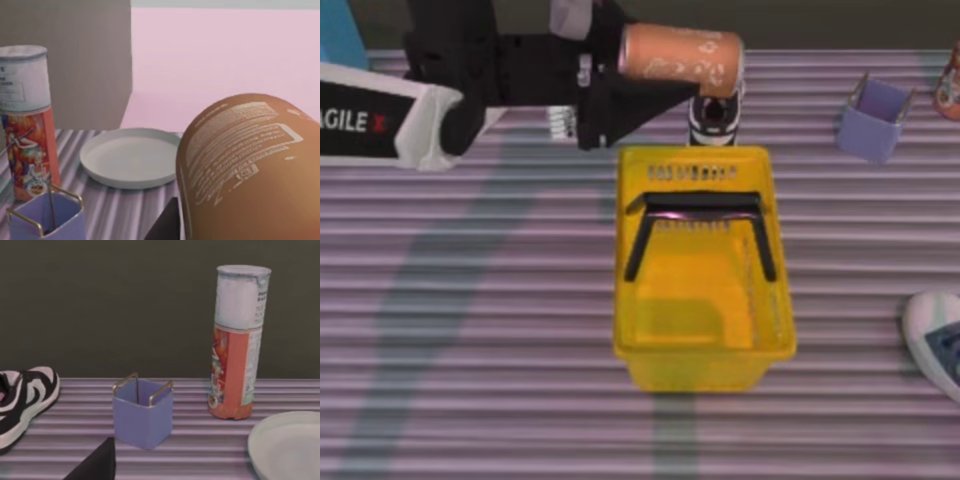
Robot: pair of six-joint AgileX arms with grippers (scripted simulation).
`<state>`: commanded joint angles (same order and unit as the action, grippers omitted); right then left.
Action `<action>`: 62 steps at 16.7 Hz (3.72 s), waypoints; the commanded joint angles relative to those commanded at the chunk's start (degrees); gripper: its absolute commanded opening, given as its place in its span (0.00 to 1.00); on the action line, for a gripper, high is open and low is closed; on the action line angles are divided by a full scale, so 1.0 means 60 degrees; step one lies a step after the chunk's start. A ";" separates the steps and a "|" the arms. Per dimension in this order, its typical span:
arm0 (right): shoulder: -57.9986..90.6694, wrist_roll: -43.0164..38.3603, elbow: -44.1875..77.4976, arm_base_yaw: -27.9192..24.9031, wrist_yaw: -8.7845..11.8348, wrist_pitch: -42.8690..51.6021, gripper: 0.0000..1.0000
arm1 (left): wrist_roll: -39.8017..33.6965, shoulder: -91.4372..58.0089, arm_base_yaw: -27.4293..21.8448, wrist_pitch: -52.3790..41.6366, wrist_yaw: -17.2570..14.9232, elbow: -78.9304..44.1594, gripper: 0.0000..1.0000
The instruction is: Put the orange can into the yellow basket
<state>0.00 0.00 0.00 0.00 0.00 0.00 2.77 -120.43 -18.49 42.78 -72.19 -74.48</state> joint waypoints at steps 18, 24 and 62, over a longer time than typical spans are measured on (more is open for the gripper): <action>0.0000 0.0000 0.0000 0.0000 0.0000 0.0000 1.00 | -0.0088 -0.2401 0.0232 0.3193 -0.0115 0.0617 0.00; 0.0000 0.0000 0.0000 0.0000 0.0000 0.0000 1.00 | -0.0088 -0.2401 0.0232 0.3193 -0.0115 0.0617 0.23; 1.1405 0.5021 0.9773 -0.3228 0.0165 0.7637 1.00 | -0.0955 0.8778 0.1916 -0.2384 0.6150 0.6491 1.00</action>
<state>68.43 30.13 58.64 -19.37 0.99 45.82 -2.96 -67.76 -7.00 28.47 -35.29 -35.53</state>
